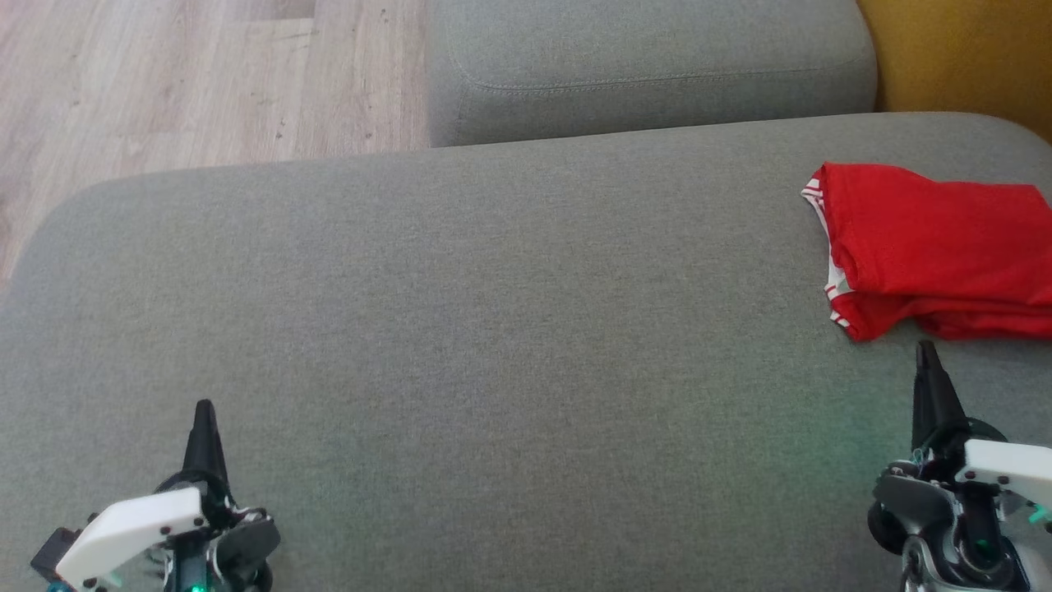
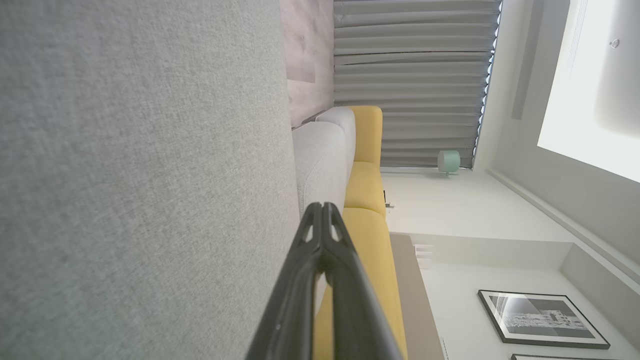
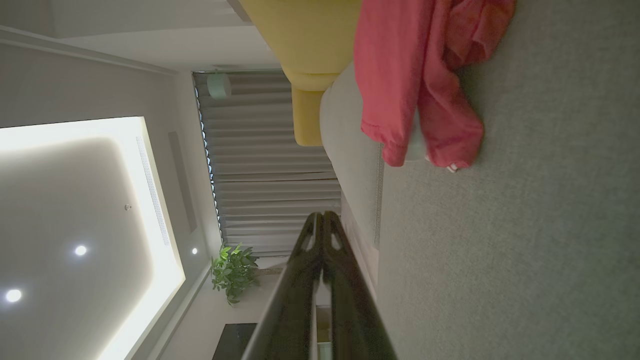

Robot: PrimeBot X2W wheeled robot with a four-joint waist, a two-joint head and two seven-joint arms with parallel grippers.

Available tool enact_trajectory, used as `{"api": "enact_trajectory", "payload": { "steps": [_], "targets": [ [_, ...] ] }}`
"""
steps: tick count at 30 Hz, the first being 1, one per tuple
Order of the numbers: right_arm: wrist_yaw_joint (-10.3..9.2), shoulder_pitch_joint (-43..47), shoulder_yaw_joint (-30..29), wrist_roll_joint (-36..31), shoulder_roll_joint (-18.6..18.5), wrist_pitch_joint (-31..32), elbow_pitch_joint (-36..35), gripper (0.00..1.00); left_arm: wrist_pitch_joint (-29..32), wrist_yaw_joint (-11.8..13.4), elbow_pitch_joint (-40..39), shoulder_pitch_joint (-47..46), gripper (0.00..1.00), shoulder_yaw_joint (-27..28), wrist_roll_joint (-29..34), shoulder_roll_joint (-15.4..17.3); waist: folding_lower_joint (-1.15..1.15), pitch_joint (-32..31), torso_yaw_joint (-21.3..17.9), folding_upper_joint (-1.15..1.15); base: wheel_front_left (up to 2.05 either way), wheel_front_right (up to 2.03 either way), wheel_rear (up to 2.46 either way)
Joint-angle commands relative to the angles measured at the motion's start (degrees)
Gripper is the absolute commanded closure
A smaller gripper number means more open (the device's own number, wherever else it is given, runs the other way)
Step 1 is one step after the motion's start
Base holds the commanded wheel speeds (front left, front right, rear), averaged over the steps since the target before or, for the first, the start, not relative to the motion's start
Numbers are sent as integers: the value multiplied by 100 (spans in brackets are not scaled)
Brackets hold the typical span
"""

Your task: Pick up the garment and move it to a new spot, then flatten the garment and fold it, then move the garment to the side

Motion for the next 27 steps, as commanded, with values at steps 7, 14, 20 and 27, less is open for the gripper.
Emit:
{"api": "enact_trajectory", "payload": {
  "steps": [7, 14, 20, 27],
  "targets": [
    [-4, -263, 95, 5, -61, 55, -182, 100, 24, -40, -162, -281, 100, 237, 29, 47, 0, 0, 0, 0, 0, 0, 0],
    [-4, -264, 81, -7, -51, 66, -181, 100, 35, -40, -161, -282, 100, 250, 40, 37, 0, 0, 0, 0, 0, 0, 0],
    [-4, -265, 70, -16, -44, 75, -180, 100, 44, -40, -161, -283, 100, 261, 49, 29, 0, 0, 0, 0, 0, 0, 0],
    [-4, -266, 58, -26, -35, 85, -179, 100, 53, -40, -160, -284, 100, 273, 59, 21, 0, 0, 0, 0, 0, 0, 0]
  ]
}}
